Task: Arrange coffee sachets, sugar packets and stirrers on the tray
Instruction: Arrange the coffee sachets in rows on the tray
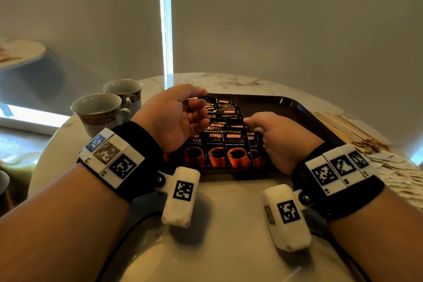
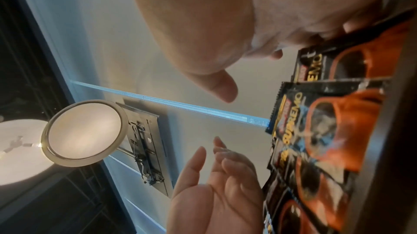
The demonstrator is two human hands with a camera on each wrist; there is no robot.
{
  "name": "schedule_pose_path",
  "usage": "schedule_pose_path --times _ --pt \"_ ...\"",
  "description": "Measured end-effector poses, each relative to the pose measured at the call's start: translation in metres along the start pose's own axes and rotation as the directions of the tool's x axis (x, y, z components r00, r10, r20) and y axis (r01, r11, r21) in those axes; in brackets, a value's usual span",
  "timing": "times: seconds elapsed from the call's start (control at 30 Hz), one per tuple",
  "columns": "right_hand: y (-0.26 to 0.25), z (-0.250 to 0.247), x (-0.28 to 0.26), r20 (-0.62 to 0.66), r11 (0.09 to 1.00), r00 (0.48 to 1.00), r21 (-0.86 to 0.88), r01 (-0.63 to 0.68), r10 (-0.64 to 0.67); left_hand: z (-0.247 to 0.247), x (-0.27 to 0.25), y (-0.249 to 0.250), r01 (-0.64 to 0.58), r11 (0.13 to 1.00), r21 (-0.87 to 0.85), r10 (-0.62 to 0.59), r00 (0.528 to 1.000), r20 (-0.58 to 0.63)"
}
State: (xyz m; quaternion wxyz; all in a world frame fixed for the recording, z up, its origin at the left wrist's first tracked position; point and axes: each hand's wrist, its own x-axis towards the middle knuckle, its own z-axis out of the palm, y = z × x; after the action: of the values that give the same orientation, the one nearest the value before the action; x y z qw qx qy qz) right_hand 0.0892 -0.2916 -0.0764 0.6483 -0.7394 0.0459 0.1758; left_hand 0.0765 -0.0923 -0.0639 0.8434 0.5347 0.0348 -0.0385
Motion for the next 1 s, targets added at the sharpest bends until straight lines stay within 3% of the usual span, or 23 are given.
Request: schedule_pose_path --times 0.07,0.23,0.4,0.57,0.8,1.0 --pt "0.0 0.004 -0.004 0.063 0.999 0.998 0.045 0.0 -0.003 0.0 0.0 0.0 -0.002 1.0 -0.005 0.002 1.0 -0.003" --pt "-0.003 0.012 -0.017 0.063 0.981 0.998 0.194 0.006 -0.018 0.0 0.0 0.001 -0.003 1.0 -0.012 0.003 1.0 -0.008" --pt "-0.004 0.013 -0.024 0.054 0.975 0.998 0.222 0.012 -0.024 0.0 0.0 0.0 -0.009 1.0 -0.016 0.008 1.0 -0.008" --pt "-0.008 0.007 -0.024 -0.047 0.982 0.998 0.184 0.042 -0.034 0.0 0.001 0.001 -0.005 1.0 -0.029 0.005 1.0 -0.007" --pt "-0.007 0.007 -0.015 -0.036 0.964 0.999 0.265 -0.003 0.013 -0.001 0.001 0.004 -0.028 0.998 -0.047 0.028 1.0 0.007" --pt "-0.007 -0.003 0.007 -0.189 0.967 0.982 0.247 0.052 -0.005 0.0 -0.002 0.015 -0.147 0.989 0.033 0.146 0.988 0.045"
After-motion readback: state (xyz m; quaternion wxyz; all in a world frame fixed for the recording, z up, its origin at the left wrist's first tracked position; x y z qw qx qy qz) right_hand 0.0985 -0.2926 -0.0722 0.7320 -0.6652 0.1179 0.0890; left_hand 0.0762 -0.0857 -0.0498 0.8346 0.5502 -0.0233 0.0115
